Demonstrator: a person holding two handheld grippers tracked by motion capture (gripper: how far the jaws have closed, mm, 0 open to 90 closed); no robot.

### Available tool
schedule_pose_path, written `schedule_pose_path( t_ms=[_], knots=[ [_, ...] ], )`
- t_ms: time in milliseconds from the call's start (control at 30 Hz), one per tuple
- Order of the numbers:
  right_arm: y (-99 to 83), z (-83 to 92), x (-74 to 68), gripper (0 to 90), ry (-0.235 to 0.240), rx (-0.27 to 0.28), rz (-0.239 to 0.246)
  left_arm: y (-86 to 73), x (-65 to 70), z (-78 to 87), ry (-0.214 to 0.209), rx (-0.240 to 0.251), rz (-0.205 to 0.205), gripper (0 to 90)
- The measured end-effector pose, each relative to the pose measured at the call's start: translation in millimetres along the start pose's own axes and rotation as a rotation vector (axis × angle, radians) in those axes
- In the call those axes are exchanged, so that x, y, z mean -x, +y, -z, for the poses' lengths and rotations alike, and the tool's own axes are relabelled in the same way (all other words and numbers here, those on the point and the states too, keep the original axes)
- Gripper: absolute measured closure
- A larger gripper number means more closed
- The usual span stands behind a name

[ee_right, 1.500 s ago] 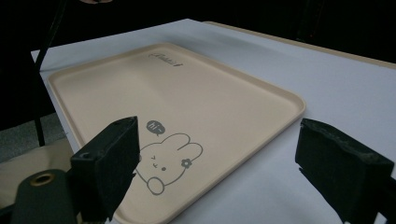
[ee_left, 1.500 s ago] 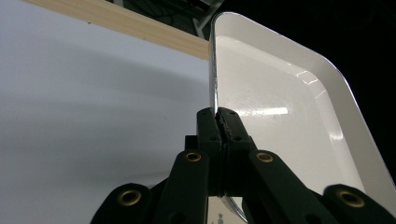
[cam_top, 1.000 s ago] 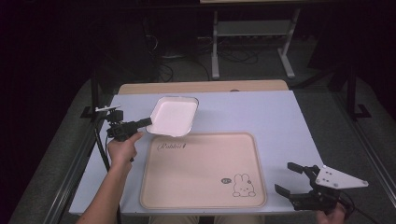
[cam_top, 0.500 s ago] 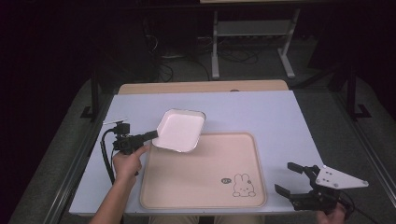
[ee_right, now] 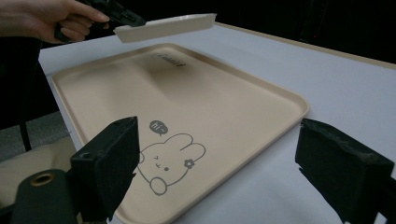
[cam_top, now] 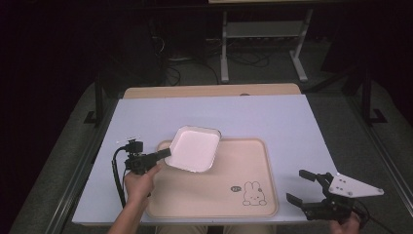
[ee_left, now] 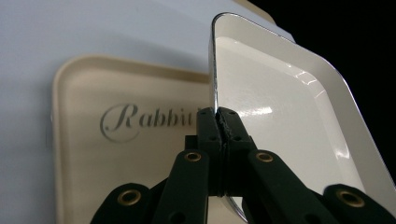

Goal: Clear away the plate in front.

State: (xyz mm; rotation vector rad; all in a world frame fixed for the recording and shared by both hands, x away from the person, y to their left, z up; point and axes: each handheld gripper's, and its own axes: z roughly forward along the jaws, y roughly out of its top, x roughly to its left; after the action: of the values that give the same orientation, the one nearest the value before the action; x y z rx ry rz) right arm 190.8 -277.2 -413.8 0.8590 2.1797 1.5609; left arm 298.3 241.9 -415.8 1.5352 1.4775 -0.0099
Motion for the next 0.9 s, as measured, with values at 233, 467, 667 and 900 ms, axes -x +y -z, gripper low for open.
schedule_pose_path(
  t_ms=[233,467,667,900],
  knots=[
    [0.1,-0.2,-0.2,13.0,0.001,0.000,-0.001,-15.0,2.8,-5.3,0.033,-0.018,-0.010,89.0],
    [0.0,-0.7,0.1,13.0,0.003,-0.003,-0.001,-23.5,7.4,-14.6,0.064,-0.045,-0.047,89.0],
    [-0.1,-0.3,0.4,13.0,0.003,-0.001,-0.002,-29.2,14.5,-21.1,0.094,-0.082,-0.087,89.0],
    [0.1,-0.4,-0.2,13.0,0.005,-0.003,0.000,-37.5,15.8,-23.3,0.136,-0.127,-0.114,88.9]
  ],
)
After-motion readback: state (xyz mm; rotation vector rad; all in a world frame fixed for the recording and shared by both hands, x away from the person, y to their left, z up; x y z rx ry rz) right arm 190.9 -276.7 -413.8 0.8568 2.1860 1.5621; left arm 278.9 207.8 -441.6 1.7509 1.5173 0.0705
